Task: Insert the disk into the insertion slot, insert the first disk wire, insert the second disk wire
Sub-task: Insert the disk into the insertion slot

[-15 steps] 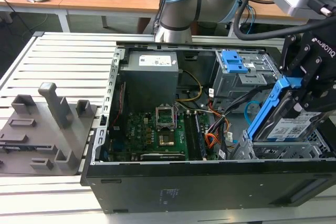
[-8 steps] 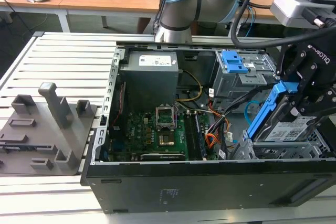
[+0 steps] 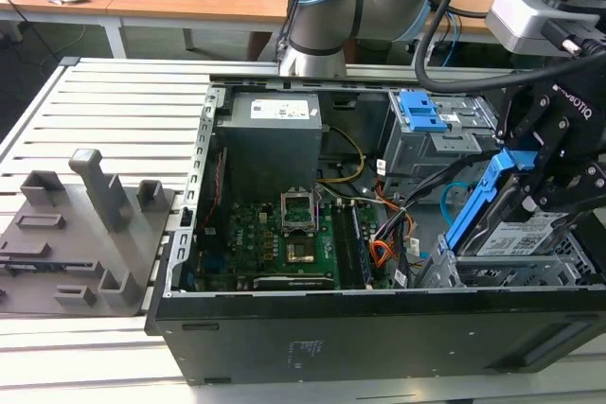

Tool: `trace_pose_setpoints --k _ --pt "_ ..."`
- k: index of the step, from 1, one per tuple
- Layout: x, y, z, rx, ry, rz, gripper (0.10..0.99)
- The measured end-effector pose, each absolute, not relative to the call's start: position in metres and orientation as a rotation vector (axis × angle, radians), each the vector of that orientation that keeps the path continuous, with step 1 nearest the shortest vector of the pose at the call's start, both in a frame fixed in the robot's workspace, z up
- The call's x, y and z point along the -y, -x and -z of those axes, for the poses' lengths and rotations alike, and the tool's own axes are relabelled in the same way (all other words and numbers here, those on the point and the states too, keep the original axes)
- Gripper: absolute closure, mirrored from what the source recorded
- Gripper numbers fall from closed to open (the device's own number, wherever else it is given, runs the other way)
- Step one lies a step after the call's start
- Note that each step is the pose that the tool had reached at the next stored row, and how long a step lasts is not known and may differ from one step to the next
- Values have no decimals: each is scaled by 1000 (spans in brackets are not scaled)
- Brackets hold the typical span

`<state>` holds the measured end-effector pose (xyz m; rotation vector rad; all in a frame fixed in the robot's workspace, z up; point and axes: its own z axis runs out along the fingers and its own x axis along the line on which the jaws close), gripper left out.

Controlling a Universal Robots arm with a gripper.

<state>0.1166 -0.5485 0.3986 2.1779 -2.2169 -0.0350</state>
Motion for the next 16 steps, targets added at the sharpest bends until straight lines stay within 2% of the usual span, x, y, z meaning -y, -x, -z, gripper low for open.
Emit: trace_pose_setpoints --k 2,3,10,11,12,14,16 --pt "548 -117 -399 2217 -2178 35 710" --pt "548 -117 -399 2217 -2178 35 647" --pt "548 -117 -398 2217 -2178 35 663" --pt "548 -117 -398 2217 -2178 35 725" --pt "548 -117 -398 2217 -2178 35 851" --pt "548 -117 -398 2217 -2178 35 973" --pt "548 -117 -398 2217 -2178 35 980"
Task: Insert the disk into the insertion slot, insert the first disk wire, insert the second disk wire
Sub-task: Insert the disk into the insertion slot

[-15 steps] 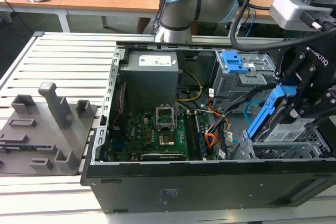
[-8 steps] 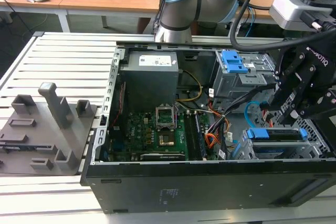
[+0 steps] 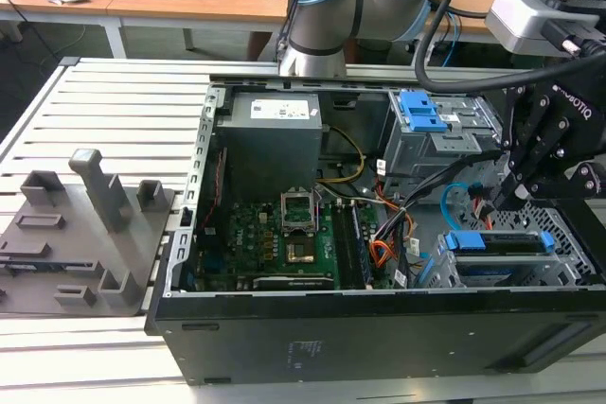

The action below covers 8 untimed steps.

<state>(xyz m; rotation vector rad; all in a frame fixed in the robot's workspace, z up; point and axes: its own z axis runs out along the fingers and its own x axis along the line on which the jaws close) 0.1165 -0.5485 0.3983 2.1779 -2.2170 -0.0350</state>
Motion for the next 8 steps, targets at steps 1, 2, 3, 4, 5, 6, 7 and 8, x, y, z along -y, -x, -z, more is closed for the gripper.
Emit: trace_pose_setpoints --k 1,2,3,4,5,6,7,8 --pt "548 -117 -398 2217 -2178 35 980" --pt "548 -117 -398 2217 -2178 35 980" --pt "548 -117 -398 2217 -2178 35 980" --pt "548 -117 -398 2217 -2178 35 980" --pt "548 -117 -398 2217 -2178 35 980" --pt "548 -117 -398 2217 -2178 35 980" --pt "548 -117 -398 2217 -2178 35 980" --pt "548 -117 -398 2217 -2178 35 980"
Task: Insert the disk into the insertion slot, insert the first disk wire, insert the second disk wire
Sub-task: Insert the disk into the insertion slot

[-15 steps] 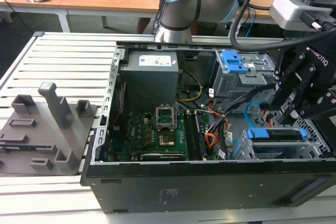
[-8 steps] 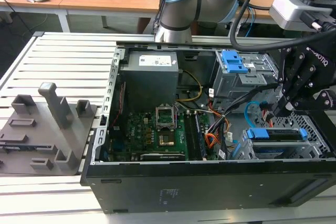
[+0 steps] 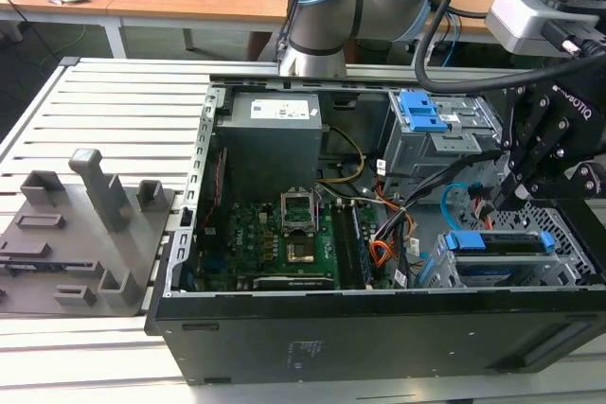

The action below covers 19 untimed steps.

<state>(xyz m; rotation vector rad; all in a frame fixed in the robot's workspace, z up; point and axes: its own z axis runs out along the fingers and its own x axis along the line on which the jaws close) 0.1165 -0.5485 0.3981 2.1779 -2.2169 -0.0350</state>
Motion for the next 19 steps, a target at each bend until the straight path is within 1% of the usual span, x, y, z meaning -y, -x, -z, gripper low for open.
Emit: trace_pose_setpoints --k 7,19 --pt "548 -121 -396 2217 -2178 36 980" --pt "548 -121 -372 2216 -2178 36 980"
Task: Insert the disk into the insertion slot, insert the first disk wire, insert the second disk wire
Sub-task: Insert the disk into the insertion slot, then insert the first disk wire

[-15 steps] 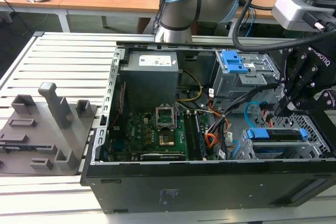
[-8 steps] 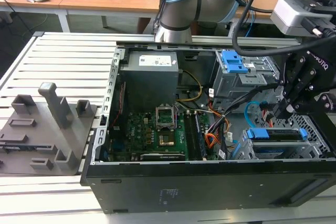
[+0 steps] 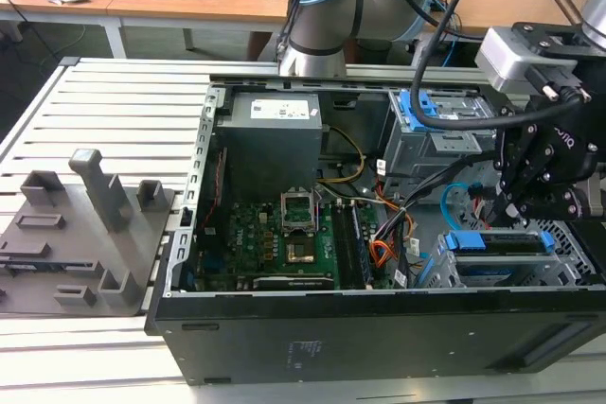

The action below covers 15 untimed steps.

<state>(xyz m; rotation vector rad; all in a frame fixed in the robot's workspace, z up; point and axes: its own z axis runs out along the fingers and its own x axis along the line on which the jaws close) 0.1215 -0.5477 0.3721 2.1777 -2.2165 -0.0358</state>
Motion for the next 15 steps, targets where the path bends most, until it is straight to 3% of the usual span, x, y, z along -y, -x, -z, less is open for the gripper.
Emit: trace_pose_setpoints --k 15 --pt "548 -121 -364 2216 -2178 36 980"
